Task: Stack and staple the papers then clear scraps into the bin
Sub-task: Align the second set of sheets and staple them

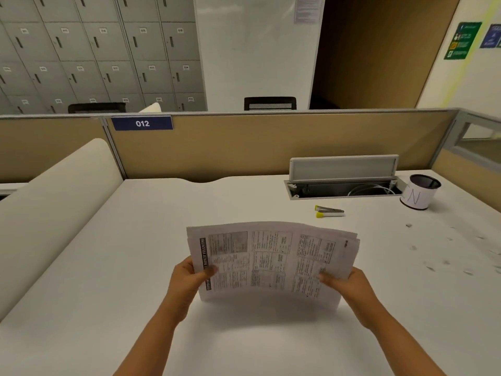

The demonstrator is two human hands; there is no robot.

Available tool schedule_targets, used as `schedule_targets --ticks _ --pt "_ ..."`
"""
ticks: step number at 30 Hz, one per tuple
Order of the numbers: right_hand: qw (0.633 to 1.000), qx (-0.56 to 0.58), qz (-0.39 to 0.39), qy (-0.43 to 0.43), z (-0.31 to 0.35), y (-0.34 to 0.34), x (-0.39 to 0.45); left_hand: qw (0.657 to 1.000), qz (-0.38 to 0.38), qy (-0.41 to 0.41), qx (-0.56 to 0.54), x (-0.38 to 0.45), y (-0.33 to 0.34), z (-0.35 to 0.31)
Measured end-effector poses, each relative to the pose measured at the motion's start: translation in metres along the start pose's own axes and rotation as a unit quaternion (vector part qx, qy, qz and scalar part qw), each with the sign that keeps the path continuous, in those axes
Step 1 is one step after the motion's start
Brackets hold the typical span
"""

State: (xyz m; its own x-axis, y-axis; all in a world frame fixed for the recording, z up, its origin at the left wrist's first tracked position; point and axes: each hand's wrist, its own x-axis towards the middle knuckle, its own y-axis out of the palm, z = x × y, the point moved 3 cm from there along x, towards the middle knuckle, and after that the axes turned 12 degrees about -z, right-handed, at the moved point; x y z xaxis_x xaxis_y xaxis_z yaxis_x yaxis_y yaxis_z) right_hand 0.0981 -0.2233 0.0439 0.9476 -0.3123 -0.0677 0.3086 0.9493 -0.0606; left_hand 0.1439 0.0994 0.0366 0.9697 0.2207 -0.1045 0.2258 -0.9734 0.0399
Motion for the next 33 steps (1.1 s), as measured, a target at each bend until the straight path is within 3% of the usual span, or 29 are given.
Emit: schedule_targets --ticks 11,16,24,33 --pt "0.999 0.028 0.011 -0.027 0.01 -0.008 0.012 0.999 -0.013 0.033 -0.006 -0.006 0.004 -0.008" --pt "1.0 -0.003 0.014 -0.005 -0.004 -0.01 0.015 1.0 0.02 -0.003 0.013 -0.01 0.008 0.006" --pt "1.0 0.016 0.015 0.009 -0.013 -0.012 0.019 1.0 0.006 -0.007 0.016 -0.016 0.02 0.007" --pt "0.999 0.044 0.005 -0.029 0.006 -0.013 0.026 0.999 -0.008 0.044 -0.008 -0.015 0.023 -0.007"
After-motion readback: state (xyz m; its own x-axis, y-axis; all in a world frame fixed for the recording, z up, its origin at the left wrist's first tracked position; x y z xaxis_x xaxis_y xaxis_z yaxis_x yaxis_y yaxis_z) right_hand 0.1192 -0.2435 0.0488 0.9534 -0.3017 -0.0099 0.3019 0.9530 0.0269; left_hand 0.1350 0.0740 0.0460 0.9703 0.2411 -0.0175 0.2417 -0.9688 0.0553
